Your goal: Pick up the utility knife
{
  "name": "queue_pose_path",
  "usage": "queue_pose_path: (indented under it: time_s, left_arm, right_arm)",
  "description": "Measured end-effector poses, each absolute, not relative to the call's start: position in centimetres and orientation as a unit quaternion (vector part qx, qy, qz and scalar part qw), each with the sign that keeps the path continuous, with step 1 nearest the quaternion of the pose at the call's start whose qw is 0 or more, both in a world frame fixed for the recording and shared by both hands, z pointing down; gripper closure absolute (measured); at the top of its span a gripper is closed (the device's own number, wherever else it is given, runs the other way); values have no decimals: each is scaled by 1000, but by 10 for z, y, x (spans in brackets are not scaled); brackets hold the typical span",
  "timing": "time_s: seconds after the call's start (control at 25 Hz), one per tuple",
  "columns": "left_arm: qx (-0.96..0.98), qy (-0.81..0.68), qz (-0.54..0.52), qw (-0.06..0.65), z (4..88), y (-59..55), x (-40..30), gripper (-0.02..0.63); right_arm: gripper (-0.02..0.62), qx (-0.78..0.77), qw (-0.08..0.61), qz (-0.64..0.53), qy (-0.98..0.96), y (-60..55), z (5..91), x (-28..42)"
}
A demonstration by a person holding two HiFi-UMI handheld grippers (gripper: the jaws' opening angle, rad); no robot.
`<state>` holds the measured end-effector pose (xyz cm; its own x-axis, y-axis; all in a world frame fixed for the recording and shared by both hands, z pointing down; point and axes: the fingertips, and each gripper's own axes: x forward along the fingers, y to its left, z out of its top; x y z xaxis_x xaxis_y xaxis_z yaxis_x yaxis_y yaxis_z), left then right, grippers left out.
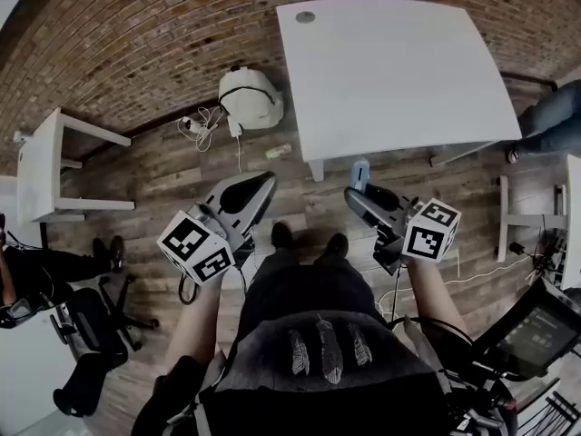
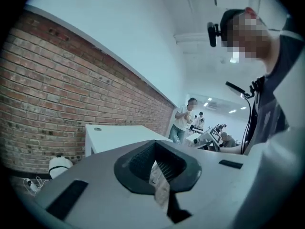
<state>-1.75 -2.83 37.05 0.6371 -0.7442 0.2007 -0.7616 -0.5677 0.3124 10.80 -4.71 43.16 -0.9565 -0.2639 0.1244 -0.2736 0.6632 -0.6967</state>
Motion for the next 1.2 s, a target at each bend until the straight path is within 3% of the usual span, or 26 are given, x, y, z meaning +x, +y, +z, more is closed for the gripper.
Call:
queue_pose_path:
  time_s: [0.28,0.64,0.84,1.2]
  left_arm:
    - [897,-411,15,165,364,5,-47,612]
    - [901,-399,-32,169,370,30,-143,614]
    - [915,-381,-27,133,371,43,-172,615]
    - [932,-327,-35,151,375,37,-156,617]
  right_arm:
    - [505,137,-2,388,-911,-12,419,64]
    - [506,145,19,353,-924,29,401,-38]
    - [506,163,22,343,-925,43,400,-77]
    - [508,223,11,366,-903,47,401,-62]
